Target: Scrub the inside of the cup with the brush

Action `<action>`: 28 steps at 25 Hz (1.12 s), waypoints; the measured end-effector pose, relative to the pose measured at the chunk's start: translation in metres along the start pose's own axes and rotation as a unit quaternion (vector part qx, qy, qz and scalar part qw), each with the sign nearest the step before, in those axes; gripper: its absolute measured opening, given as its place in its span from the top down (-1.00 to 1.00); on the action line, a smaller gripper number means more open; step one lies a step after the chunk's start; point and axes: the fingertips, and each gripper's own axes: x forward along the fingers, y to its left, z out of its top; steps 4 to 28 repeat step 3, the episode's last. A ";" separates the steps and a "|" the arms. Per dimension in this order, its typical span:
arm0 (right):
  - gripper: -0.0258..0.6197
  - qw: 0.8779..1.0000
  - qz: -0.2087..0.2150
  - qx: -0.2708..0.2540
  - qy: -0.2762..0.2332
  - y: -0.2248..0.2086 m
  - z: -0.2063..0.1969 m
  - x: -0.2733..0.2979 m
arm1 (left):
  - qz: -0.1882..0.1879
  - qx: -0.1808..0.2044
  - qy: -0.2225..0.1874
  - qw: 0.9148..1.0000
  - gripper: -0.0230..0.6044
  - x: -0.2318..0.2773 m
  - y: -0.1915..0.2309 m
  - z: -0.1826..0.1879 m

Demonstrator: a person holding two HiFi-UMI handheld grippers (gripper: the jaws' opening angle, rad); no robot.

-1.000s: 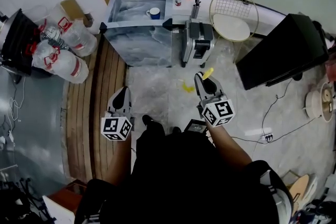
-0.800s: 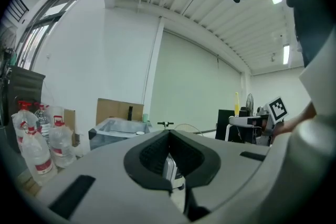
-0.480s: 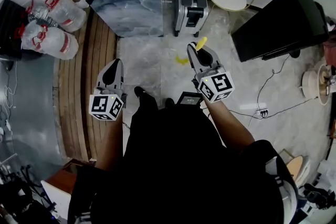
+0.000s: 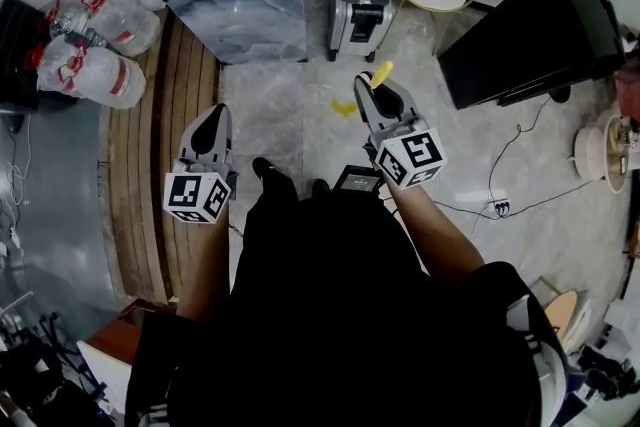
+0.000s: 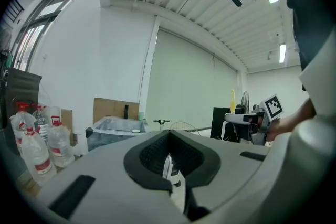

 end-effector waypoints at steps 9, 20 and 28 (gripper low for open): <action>0.77 1.000 -0.002 0.006 0.000 0.000 -0.001 -0.002 | -0.003 -0.004 0.002 1.000 0.88 0.000 -0.002 -0.001; 0.77 1.000 -0.002 0.006 0.000 0.000 -0.001 -0.002 | -0.003 -0.004 0.002 1.000 0.88 0.000 -0.002 -0.001; 0.77 1.000 -0.002 0.006 0.000 0.000 -0.001 -0.002 | -0.003 -0.004 0.002 1.000 0.88 0.000 -0.002 -0.001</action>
